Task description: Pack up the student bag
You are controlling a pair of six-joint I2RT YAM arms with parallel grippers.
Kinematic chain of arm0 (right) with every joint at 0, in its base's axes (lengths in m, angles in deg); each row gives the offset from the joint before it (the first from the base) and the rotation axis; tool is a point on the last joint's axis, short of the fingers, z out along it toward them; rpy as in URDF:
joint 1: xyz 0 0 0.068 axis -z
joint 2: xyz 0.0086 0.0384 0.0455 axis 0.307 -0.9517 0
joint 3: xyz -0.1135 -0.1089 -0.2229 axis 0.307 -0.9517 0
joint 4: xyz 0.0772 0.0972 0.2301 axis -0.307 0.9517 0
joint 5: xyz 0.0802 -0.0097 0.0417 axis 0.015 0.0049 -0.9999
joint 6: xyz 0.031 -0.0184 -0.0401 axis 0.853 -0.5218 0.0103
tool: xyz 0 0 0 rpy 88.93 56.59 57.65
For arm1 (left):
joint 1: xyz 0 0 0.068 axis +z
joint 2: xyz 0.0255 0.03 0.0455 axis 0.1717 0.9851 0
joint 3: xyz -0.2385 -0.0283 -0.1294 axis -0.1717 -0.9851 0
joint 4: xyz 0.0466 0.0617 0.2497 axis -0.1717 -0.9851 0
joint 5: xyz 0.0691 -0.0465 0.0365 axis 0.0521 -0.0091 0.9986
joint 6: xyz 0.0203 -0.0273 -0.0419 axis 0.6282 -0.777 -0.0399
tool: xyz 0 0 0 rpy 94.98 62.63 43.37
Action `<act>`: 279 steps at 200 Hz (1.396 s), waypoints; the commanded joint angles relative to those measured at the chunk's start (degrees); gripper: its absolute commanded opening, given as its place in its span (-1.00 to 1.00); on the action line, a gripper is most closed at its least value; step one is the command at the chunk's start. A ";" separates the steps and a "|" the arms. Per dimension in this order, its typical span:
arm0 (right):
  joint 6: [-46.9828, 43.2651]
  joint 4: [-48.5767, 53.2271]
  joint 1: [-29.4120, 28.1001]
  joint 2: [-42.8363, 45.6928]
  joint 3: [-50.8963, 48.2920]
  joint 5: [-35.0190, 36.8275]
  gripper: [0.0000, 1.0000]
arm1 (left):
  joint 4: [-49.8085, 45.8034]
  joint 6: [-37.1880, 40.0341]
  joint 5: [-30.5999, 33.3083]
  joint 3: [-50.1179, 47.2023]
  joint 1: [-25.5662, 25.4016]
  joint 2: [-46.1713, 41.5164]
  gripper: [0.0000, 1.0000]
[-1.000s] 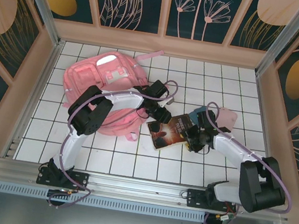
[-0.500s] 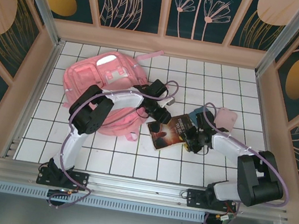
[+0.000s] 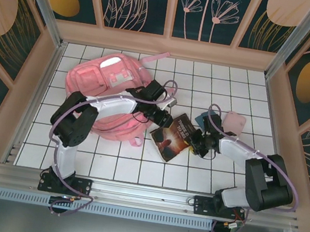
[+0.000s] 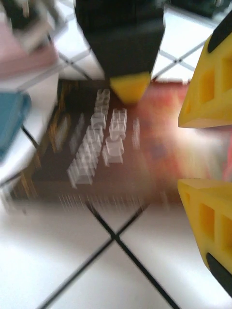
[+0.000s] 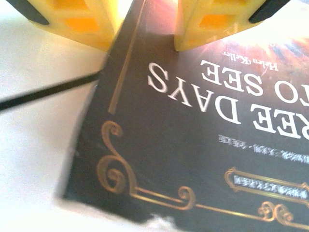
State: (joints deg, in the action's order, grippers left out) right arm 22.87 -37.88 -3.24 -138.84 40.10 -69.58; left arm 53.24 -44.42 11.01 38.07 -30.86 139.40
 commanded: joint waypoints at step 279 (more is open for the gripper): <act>-29.75 -2.36 6.42 0.41 21.31 -7.76 -1.00 | 16.85 -18.73 6.40 -11.94 10.75 -18.24 0.87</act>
State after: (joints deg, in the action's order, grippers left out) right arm -0.89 -36.39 1.24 -141.99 59.79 -67.37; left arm 62.68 -61.57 24.78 28.38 -22.38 123.62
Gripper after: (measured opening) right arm 0.052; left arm 0.906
